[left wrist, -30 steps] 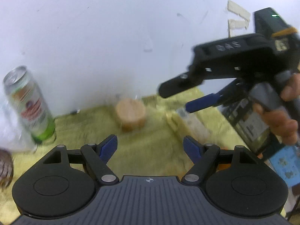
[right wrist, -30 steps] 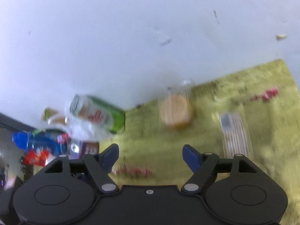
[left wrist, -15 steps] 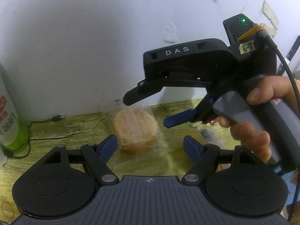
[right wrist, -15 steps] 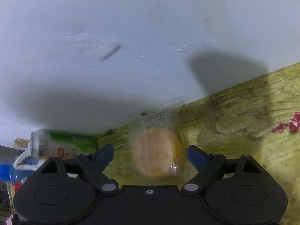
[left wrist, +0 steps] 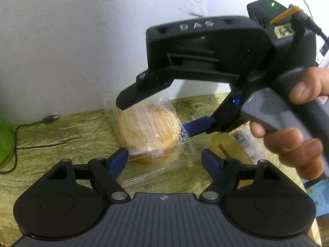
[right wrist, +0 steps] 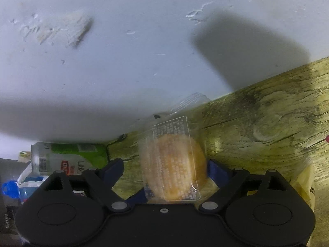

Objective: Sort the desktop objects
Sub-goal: 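Lift the open right tool out of the tray toward the remaining cakes, then bring the open right tool over another red-printed round cake packet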

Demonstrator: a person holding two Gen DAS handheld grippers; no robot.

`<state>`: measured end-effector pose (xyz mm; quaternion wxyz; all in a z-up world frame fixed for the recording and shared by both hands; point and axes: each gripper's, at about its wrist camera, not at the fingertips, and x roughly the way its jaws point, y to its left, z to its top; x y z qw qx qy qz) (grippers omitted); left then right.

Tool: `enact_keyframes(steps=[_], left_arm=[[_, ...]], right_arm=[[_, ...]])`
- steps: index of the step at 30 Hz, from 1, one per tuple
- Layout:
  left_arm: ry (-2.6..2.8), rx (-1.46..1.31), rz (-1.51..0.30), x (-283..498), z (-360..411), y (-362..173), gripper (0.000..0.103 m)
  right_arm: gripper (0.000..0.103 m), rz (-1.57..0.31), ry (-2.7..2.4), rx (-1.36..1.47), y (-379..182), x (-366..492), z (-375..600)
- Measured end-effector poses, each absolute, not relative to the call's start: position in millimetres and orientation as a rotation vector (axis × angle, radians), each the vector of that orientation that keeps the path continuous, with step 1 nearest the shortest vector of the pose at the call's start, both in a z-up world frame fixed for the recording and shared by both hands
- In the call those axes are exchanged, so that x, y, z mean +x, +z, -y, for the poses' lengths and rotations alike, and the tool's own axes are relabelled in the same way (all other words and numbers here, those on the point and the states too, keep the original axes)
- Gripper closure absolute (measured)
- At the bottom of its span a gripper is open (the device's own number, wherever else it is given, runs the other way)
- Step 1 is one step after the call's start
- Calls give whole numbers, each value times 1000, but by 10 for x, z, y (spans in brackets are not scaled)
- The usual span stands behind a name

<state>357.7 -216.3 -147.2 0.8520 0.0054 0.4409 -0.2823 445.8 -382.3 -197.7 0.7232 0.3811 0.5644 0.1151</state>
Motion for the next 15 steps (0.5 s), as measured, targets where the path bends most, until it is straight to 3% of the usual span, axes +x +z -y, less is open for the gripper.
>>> enact_keyframes(steps=[15], left_arm=[[-656, -5, -1029, 3478, 2100, -1509, 24]], right_arm=[[8, -1179, 349, 942, -1754, 4142, 3716]])
